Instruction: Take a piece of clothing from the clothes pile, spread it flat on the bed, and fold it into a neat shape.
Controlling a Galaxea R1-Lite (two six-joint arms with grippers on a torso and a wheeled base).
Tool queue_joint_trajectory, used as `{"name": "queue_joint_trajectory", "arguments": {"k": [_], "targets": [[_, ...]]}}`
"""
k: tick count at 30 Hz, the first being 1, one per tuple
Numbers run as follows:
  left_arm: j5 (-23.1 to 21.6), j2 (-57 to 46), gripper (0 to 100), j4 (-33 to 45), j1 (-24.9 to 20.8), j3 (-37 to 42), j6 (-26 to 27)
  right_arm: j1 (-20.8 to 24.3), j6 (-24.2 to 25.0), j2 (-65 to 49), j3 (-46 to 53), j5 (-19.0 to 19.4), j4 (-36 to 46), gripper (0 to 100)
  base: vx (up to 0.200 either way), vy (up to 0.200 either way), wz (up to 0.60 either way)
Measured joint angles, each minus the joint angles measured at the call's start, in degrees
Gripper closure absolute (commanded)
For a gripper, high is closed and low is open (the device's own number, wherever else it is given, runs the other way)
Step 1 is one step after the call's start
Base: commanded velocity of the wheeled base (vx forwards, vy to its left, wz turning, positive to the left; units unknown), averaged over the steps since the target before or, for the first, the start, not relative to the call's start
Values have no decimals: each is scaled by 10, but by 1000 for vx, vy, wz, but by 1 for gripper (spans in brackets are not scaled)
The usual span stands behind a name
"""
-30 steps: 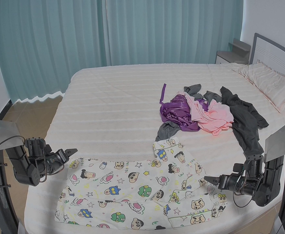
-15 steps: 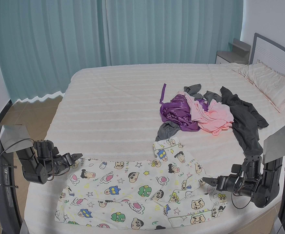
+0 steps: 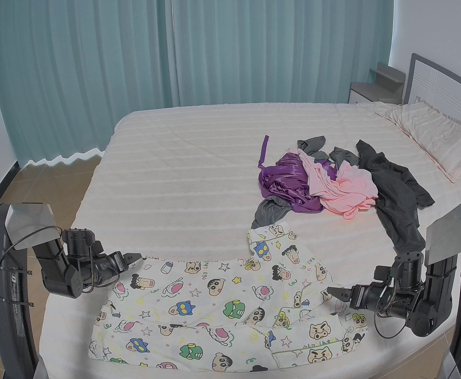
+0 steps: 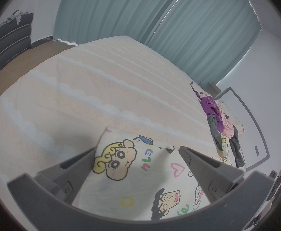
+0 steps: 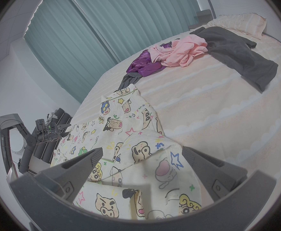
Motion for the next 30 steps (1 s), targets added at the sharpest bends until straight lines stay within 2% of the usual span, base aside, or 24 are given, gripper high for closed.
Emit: {"name": "queue_joint_trajectory", "arguments": {"k": [10,14,20,30], "targets": [[1,0,100,-1,-1,-3,-1,-1,25,-8,-6,0,0,0,0,0,0],[5,1,100,-6,1,-5,-4,-2,48,-22,-26,-1,0,0,0,0,0],[8,3,100,-17,2,-12,-13,0,51,-27,-69,-2,0,0,0,0,0],[42,11,100,-55,2,-22,-33,5,52,-21,-238,-2,167,0,0,0,0]]}}
